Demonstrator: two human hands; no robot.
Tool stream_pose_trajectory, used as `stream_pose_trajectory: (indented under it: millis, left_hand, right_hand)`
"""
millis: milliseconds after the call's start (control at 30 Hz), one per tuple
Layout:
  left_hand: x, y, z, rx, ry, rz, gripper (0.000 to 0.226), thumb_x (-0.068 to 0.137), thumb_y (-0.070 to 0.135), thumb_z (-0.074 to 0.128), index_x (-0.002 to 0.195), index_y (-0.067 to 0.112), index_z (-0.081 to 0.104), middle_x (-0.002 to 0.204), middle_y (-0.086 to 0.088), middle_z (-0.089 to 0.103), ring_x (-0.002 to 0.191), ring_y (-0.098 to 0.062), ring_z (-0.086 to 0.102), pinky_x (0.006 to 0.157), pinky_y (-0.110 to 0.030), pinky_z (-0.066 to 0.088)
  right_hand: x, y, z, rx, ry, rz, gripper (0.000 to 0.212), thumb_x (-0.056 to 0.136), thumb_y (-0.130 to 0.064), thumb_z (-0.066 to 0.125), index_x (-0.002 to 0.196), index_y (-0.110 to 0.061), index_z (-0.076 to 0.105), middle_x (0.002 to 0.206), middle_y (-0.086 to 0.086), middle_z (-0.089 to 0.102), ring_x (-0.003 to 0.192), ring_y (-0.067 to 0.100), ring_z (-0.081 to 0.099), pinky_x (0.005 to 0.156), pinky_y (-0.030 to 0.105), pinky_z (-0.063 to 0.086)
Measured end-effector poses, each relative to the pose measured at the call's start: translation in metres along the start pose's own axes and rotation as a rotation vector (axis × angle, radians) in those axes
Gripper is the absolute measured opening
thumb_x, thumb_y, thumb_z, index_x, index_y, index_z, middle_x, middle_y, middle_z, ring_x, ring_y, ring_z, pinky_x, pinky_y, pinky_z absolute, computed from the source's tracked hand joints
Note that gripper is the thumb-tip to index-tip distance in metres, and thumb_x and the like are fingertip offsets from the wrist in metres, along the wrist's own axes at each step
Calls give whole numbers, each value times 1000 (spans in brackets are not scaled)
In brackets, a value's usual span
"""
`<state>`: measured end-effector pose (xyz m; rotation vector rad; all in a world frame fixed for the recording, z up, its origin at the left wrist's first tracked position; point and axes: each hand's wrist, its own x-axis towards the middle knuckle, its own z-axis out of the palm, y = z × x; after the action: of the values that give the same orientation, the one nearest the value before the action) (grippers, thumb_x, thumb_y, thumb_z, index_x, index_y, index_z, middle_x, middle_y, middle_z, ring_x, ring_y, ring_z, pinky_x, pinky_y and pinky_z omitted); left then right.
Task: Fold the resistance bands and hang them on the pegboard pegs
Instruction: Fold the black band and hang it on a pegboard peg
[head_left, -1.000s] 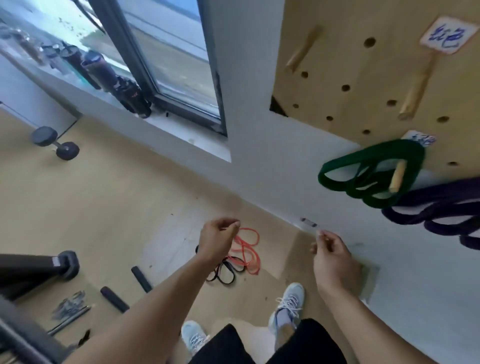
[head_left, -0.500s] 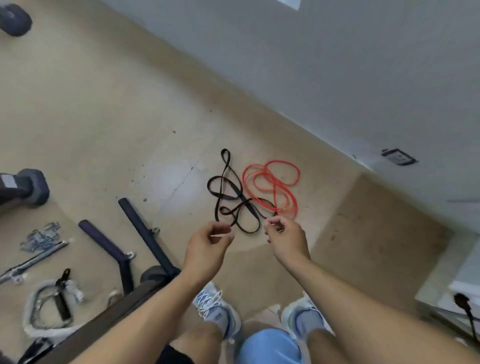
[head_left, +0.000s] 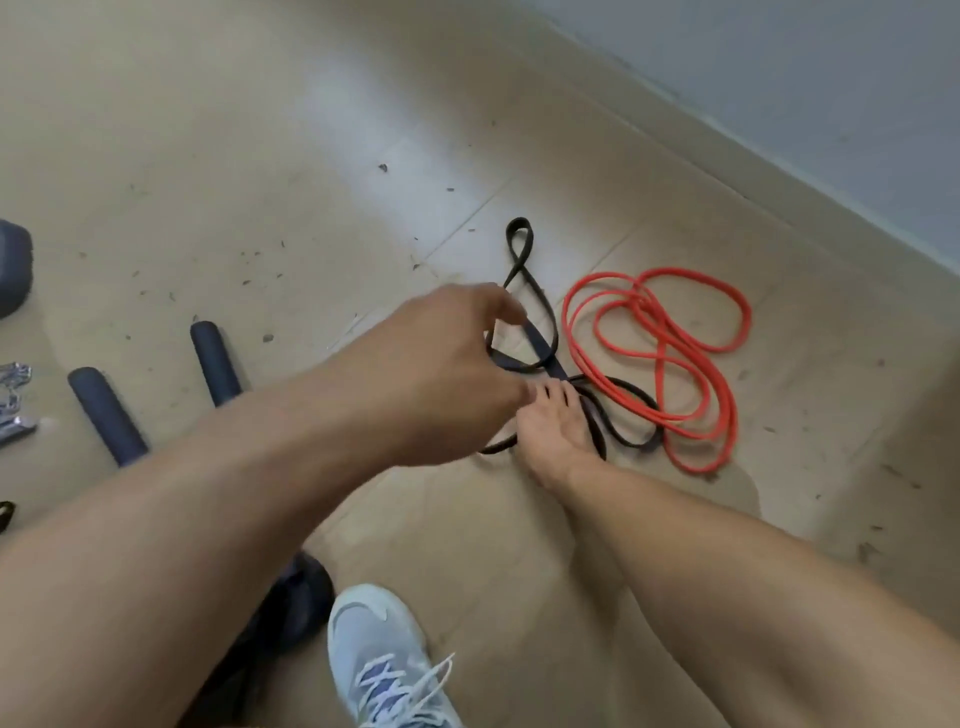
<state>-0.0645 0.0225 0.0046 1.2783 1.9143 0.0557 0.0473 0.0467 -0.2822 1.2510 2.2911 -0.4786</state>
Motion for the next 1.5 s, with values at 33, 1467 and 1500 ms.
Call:
stream_pose_trajectory:
  millis: [33, 1467, 1500]
  left_hand:
    - [-4, -1, -3, 24, 25, 26, 56, 93, 38, 69, 143, 43, 47, 146, 18, 50, 93, -3, 46, 56, 0, 29]
    - [-88, 53, 1, -551, -24, 538, 31, 82, 18, 82, 110, 15, 72, 86, -1, 73, 90, -20, 73, 98, -46, 57]
    - [-87, 51, 0, -534, 1, 549, 28, 77, 24, 84, 103, 17, 77, 83, 2, 72, 87, -16, 72, 95, -42, 58]
  right_hand:
    - [3, -1, 4, -28, 66, -14, 43, 96, -24, 54, 138, -16, 55, 140, 11, 54, 135, 31, 42, 123, 42, 21]
    - [-313, 128, -267, 905, 379, -442, 12, 99, -20, 64, 103, -27, 73, 74, -3, 58, 68, 14, 53, 68, 28, 45]
    - [-310, 129, -265, 899, 376, -432, 10, 99, -24, 65, 101, -29, 73, 69, -8, 56, 65, 9, 51, 66, 24, 42]
